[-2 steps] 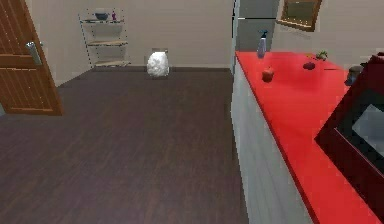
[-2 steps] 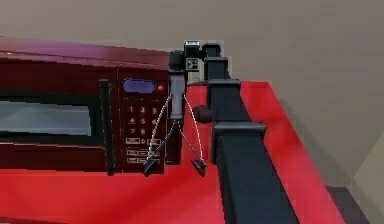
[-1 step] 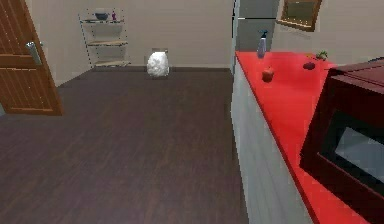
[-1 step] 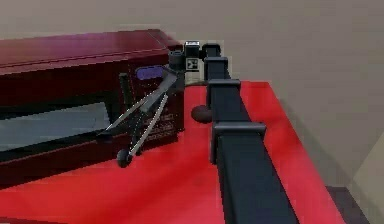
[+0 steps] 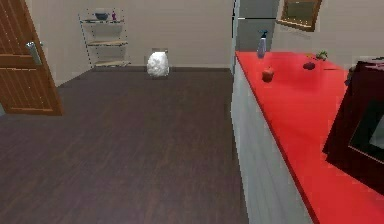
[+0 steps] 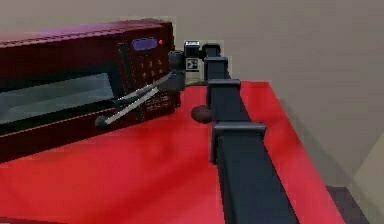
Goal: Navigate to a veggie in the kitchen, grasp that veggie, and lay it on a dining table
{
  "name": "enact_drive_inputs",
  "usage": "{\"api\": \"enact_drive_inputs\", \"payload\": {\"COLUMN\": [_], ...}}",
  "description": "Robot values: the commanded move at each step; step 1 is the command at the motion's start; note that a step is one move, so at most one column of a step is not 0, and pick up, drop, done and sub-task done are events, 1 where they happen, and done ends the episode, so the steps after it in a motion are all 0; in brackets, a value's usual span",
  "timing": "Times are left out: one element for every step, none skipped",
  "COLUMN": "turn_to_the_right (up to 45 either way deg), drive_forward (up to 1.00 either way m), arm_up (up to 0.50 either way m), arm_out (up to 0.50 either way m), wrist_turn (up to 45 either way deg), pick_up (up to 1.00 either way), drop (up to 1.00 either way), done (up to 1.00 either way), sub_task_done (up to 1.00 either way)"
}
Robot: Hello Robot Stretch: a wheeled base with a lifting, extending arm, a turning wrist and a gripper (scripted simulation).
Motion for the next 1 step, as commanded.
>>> {"api": "enact_drive_inputs", "payload": {"turn_to_the_right": [0.0], "drive_forward": [0.0], "arm_up": [0.0], "arm_out": [0.0], "wrist_turn": [45.0], "pick_up": [0.0], "drop": [0.0], "done": [0.0], "sub_task_done": [0.0]}}
